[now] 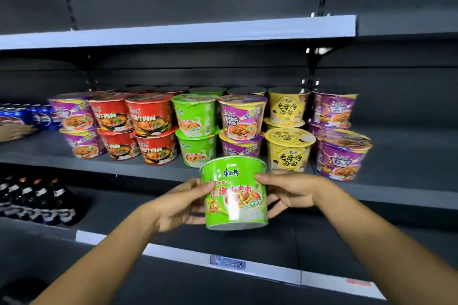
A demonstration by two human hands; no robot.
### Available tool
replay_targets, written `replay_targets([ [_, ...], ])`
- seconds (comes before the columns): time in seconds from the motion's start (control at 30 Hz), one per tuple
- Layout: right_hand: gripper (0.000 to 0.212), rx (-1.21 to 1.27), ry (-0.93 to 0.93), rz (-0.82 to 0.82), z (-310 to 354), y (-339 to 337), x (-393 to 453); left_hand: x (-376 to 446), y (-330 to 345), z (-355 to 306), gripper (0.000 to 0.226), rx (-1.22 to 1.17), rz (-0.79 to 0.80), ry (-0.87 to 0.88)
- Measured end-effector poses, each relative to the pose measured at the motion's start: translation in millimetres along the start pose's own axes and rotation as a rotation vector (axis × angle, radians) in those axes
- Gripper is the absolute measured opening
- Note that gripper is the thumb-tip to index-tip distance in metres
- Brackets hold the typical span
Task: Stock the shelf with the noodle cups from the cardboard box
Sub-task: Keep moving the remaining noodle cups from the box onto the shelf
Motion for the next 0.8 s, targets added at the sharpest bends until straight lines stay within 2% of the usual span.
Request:
replay_targets([
  [0.17,0.096,0.069,-0.099,-0.126,15.9,-43.0,-44.6,20.8,50.6,-39.8,0.054,-0.021,0.040,0.162],
  [0.33,0.079,0.130,-0.235,-0.256,33.7,-97.4,-90.6,45.8,109.4,-85.0,0.035,-0.029,0.064,0.336],
  [0.4,0.061,0.146,-0.292,-0.326,40.8,-124.1,-108.7,56.4,136.1,-102.4,0.037,-0.040,0.091,0.392],
  [0.43,0.061,0.151,-0.317,-0.357,44.7,-137.6,-117.4,62.0,149.6,-111.4,0.039,-0.047,0.099,0.419],
  [0.5,0.082,0.150,-0.368,-0.394,50.5,-166.8,-131.3,76.1,173.9,-129.2,0.048,-0.049,0.099,0.462],
  [0.53,0.086,0.147,-0.397,-0.403,52.9,-180.6,-138.1,83.2,186.2,-137.8,0.051,-0.042,0.098,0.476],
  [0.63,0.080,0.163,-0.465,-0.423,56.6,-219.7,-156.8,106.0,220.6,-158.8,0.051,-0.027,0.117,0.516],
  [0.8,0.068,0.188,-0.543,-0.472,46.4,-281.4,-170.9,144.2,263.9,-176.7,0.070,0.015,0.091,0.564],
])
Point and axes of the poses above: each hand's wrist, its own x-axis towards the middle knuckle, its own y-axis out of the palm, z = x × y, the point moved 8 cm from there along x, towards the middle knuckle
